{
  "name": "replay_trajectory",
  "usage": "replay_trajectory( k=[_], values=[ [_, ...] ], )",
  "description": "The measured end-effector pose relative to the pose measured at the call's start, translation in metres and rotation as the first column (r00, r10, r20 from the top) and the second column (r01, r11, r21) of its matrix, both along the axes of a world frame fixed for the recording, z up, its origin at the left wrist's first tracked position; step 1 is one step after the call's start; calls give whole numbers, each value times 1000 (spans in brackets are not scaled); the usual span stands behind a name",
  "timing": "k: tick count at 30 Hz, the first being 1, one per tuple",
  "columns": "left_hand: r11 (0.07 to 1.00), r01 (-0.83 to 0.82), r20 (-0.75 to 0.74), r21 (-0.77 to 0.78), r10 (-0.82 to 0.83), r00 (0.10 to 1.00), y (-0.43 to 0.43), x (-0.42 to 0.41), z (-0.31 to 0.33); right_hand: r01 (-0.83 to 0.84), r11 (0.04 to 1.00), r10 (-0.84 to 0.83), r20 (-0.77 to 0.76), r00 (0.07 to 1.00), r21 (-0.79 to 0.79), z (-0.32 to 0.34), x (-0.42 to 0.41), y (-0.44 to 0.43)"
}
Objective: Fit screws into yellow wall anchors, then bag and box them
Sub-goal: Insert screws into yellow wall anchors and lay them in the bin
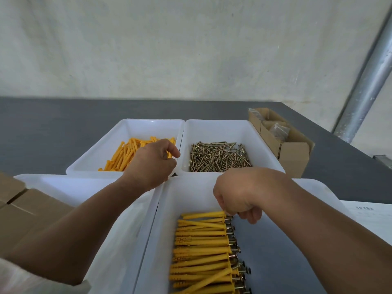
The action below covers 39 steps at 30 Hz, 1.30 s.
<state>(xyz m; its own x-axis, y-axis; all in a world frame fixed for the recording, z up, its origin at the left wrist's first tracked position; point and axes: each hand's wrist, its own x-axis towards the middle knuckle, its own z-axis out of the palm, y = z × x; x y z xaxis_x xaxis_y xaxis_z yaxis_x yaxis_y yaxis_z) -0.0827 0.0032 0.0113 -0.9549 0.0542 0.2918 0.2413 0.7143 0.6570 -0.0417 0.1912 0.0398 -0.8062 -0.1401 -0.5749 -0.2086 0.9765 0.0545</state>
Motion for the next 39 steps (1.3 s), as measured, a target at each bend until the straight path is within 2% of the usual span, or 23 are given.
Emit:
replay_trajectory(
  k=[5,8,10,12,14,17,19,20,23,25,31,35,39],
  values=[
    [993,-43,-71,-110,35,997,1,2,0,-162,986,166,-140,976,41,-6,6,-5],
    [989,-45,-81,-140,34,996,1,4,0,-173,983,177,-65,982,60,-5,5,-8],
    [989,-43,-93,-143,30,995,1,5,1,-80,995,80,3,997,-56,1,1,-3],
    [990,-69,-121,-122,54,991,1,5,3,-13,963,13,1,1000,-271,10,-4,6],
    [991,-121,-150,-53,112,982,-1,5,5,-53,906,-21,-169,985,-420,20,-9,14],
    [988,-146,-175,49,153,973,-2,8,9,-109,830,-212,-490,846,-547,18,-24,24],
    [985,-151,-191,79,163,968,-2,9,9,-94,831,-287,-566,773,-549,6,-33,31],
    [984,-156,-201,90,172,964,-2,9,9,-72,857,-273,-568,776,-511,-3,-37,35],
    [979,-162,-240,121,187,952,-3,8,8,43,921,-223,-432,874,-388,-26,-46,42],
    [972,-162,-255,172,203,945,-4,7,10,130,933,-245,-327,913,-336,-32,-51,45],
    [922,-156,-265,354,259,929,-10,7,16,209,904,-286,-165,944,-373,-31,-62,43],
    [836,-109,-208,537,257,944,-9,5,20,175,903,-229,-93,969,-393,-28,-63,41],
    [714,-31,-77,699,118,990,-6,6,24,167,906,-212,-77,974,-389,-29,-65,41]
  ],
)
